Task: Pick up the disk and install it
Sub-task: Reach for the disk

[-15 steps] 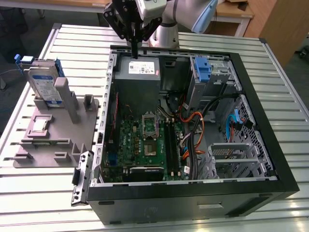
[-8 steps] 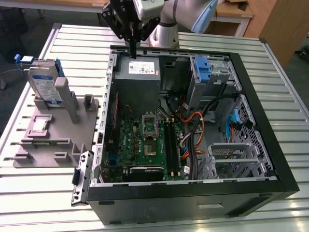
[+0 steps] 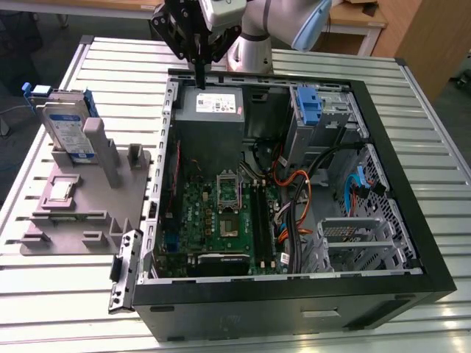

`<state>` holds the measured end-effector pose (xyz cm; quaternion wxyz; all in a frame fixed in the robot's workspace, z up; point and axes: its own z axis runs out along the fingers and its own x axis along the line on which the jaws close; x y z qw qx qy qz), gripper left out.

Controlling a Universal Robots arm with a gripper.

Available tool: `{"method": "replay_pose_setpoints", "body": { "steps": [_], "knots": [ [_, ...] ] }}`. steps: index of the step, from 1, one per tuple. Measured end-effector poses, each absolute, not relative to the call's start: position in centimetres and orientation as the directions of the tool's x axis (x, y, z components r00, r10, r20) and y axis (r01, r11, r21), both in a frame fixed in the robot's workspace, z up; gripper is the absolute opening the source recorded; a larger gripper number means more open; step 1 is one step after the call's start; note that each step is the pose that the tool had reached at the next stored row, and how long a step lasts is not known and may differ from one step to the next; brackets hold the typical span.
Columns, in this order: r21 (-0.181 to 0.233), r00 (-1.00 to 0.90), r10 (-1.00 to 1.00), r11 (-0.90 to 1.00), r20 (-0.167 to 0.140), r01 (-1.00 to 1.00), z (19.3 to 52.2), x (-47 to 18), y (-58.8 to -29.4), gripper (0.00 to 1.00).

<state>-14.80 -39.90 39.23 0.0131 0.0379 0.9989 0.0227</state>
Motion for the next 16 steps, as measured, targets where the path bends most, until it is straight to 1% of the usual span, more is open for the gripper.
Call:
{"method": "replay_pose_setpoints", "body": {
  "steps": [16],
  "knots": [
    [0.048,-0.997,0.076,0.996,-0.024,0.075,39.2,-16.2,-39.9,0.11]
  ]
}}
